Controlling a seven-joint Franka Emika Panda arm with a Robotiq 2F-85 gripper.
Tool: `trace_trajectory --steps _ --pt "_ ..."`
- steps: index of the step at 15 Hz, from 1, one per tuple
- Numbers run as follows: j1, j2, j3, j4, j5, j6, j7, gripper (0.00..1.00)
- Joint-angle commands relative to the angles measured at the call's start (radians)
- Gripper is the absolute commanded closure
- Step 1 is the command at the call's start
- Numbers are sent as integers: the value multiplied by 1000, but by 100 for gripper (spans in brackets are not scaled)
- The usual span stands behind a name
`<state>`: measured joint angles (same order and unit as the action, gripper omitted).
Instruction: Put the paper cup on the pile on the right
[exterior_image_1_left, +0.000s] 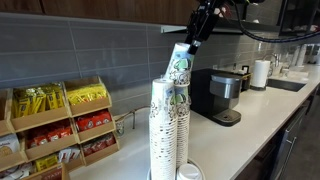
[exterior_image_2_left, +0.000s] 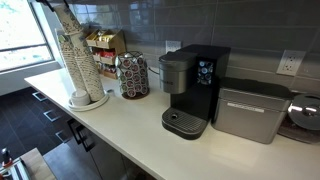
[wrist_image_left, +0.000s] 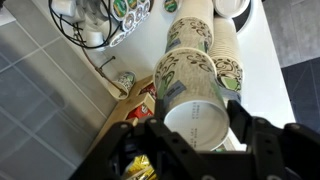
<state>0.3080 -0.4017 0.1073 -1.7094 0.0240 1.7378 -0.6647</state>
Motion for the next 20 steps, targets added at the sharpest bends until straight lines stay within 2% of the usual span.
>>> trace_trajectory --steps 1,5,6,7,9,11,15,18,19,20 --pt "-19 -2 12 -15 -22 22 -15 61" --pt "-23 5 14 -15 -36 17 -19 61" --pt "-24 6 17 -15 -43 20 -17 31" --pt "-24 8 18 -12 -45 19 -16 9" --pt "-25 9 21 -6 -51 18 -16 7" --pt "-23 7 20 8 -46 17 -16 0" --pt "-23 10 25 27 -42 24 -1 0" --pt "-31 10 35 45 -45 20 45 0" --pt "-61 2 65 48 -107 24 138 0" --pt "-66 3 71 53 -127 23 171 0"
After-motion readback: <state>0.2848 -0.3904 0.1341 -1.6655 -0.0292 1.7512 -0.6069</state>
